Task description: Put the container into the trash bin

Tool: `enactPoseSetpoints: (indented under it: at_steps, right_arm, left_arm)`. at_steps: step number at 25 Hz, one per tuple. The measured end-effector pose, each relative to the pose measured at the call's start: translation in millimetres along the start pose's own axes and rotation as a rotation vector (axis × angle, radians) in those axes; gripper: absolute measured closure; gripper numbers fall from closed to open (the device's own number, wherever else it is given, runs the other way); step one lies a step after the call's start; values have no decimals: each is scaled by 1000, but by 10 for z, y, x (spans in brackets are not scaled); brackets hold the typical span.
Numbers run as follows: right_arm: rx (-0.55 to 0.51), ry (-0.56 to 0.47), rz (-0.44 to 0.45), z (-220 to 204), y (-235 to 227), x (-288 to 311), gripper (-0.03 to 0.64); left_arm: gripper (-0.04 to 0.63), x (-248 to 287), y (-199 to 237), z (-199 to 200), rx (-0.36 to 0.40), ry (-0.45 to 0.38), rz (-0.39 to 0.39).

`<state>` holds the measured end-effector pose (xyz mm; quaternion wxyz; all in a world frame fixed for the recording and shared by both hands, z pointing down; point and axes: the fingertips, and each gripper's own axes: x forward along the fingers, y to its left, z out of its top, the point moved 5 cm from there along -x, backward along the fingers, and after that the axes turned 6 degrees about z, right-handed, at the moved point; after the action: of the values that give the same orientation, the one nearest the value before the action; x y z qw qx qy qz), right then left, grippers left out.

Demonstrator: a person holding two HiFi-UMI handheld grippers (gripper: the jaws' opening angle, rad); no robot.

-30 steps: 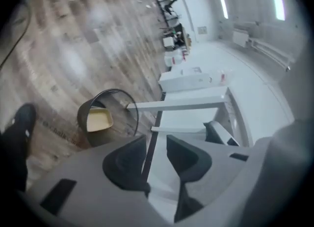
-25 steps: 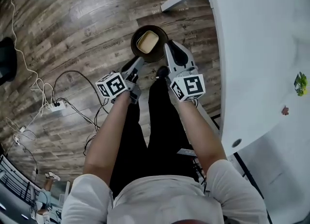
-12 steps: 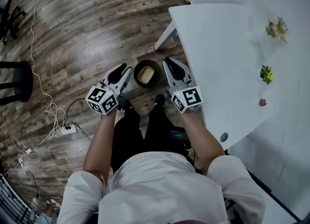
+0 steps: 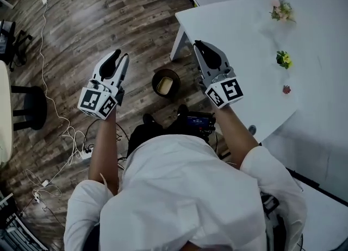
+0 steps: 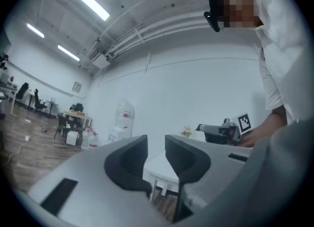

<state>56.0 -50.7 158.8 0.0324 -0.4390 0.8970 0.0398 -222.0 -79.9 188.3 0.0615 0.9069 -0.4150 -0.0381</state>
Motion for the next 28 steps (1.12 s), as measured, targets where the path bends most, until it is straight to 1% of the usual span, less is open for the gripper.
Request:
enactPoseSetpoints:
  at_steps: [2, 5, 7, 10, 12, 14, 17, 19, 24, 28]
  right_arm:
    - [-5, -40, -19, 217, 34, -62, 558]
    - [-29, -80, -60, 469, 58, -230, 558]
    - [-46, -100, -92, 590, 82, -371, 558]
    - [-83, -112, -135, 706, 156, -533, 558]
    - [-103, -108, -159, 751, 191, -649, 558]
    - [-107, -115, -187, 781, 193, -764, 558]
    - [-89, -125, -233, 754, 210, -881, 558]
    - [-70, -113, -245, 669, 264, -932, 558]
    - [-39, -84, -220, 460, 402, -1001, 560]
    - [-25, -57, -167, 278, 460, -1111, 563]
  left_arm:
    - [480, -107, 3, 308, 40, -51, 4]
    - [495, -213, -71, 660, 89, -96, -10]
    - [497, -286, -143, 819, 120, -116, -25]
    - [511, -441, -177, 942, 152, -123, -21]
    - [522, -544, -190, 937, 158, -125, -7]
    - [535, -620, -190, 914, 143, -138, 7]
    - [543, -723, -188, 882, 122, -156, 26]
    - [551, -779, -215, 789, 121, -139, 31]
    - [554, -832, -357, 433, 86, -59, 31]
    - [554, -866, -683, 248, 85, -14, 24]
